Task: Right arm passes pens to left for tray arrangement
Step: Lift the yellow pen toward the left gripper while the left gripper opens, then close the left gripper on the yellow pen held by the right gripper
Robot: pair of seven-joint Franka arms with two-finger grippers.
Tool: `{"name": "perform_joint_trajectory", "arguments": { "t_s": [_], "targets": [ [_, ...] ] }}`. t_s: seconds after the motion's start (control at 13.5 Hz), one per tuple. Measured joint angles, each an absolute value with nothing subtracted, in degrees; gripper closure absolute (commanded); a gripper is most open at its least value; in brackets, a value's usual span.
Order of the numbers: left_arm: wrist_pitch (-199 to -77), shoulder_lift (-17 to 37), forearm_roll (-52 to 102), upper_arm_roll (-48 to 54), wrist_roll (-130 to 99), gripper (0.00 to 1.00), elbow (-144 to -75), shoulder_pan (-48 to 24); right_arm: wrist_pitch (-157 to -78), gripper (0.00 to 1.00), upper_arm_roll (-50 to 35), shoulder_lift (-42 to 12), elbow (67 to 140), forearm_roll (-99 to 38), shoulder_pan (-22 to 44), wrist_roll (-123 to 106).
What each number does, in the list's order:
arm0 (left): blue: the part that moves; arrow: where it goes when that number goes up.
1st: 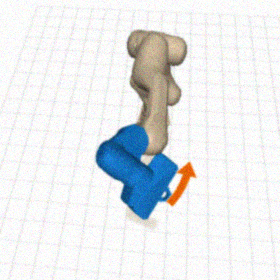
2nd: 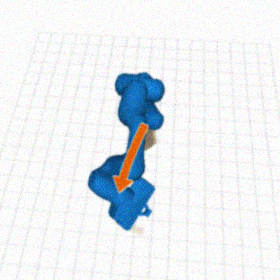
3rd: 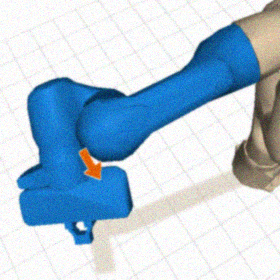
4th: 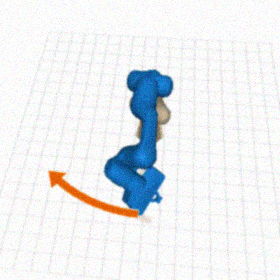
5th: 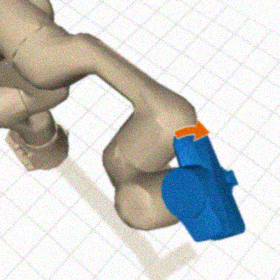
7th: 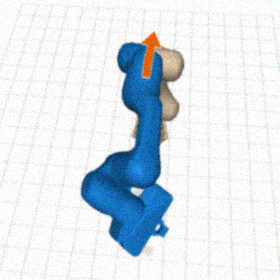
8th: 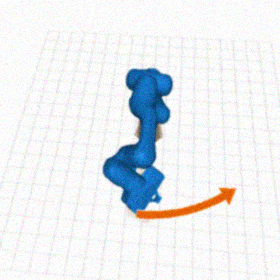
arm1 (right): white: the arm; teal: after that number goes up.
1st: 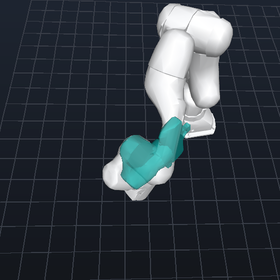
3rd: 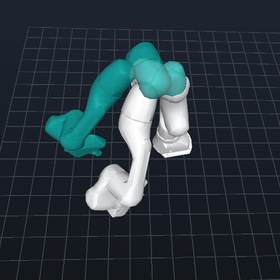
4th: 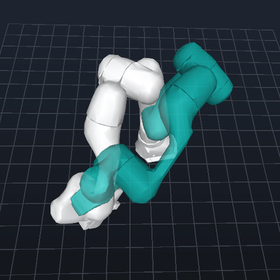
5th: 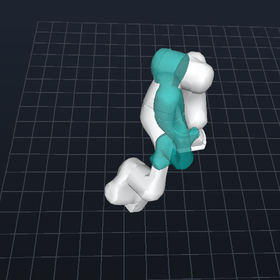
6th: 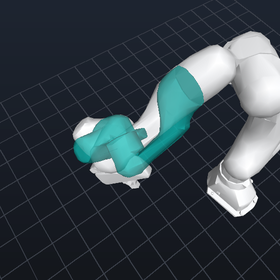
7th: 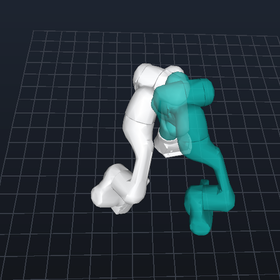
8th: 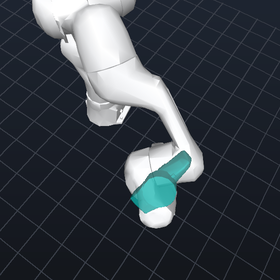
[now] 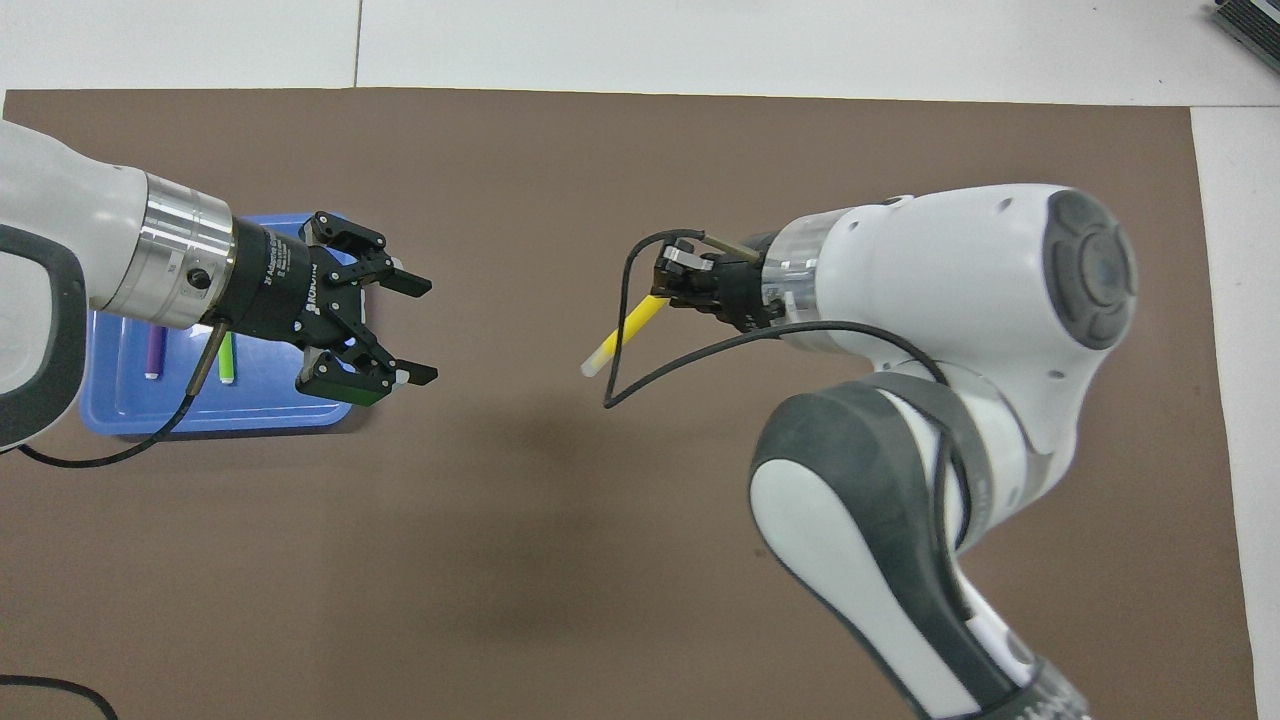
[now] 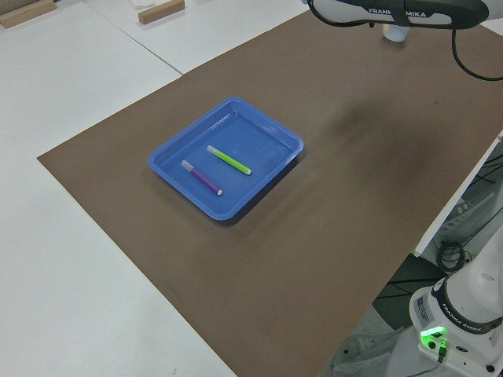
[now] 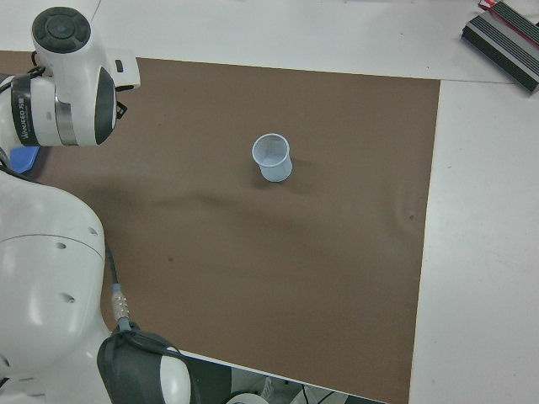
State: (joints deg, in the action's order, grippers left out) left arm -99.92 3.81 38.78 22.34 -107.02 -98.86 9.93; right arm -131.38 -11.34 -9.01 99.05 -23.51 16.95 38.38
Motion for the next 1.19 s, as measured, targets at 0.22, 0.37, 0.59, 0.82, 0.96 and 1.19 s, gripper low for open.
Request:
{"name": "perform_joint_trajectory", "arguments": {
  "t_s": [0.22,0.37,0.59,0.82,0.96,1.19],
  "targets": [
    [-104.5,3.8,38.8,22.5,-114.7,0.13,-98.5,4.7,-137.9,0.88,-11.4,-12.1,99.1,-23.5,22.4,45.8],
    [-105.5,3.8,38.5,22.4,-114.9,0.13,-98.7,3.7,-138.2,0.88,-11.3,-12.3,98.9,-23.5,22.9,47.4],
    [-105.5,3.8,38.1,21.4,-109.9,0.14,-100.5,5.2,-138.2,0.88,-10.9,-12.3,98.4,-23.5,22.8,47.5],
    [-106.7,3.2,38.1,21.8,-108.9,0.16,-102.8,5.0,-138.2,0.88,-10.9,-12.3,98.4,-23.5,22.8,47.7],
    [-110.7,2.4,38.0,22.1,-108.9,0.17,-104.9,3.3,-138.2,0.88,-10.9,-12.3,98.4,-23.5,22.8,47.9],
    [-116.3,1.1,38.0,22.2,-108.5,0.18,-108.4,1.9,-138.1,0.88,-10.9,-12.3,98.4,-23.5,22.8,48.2]
  ]
}}
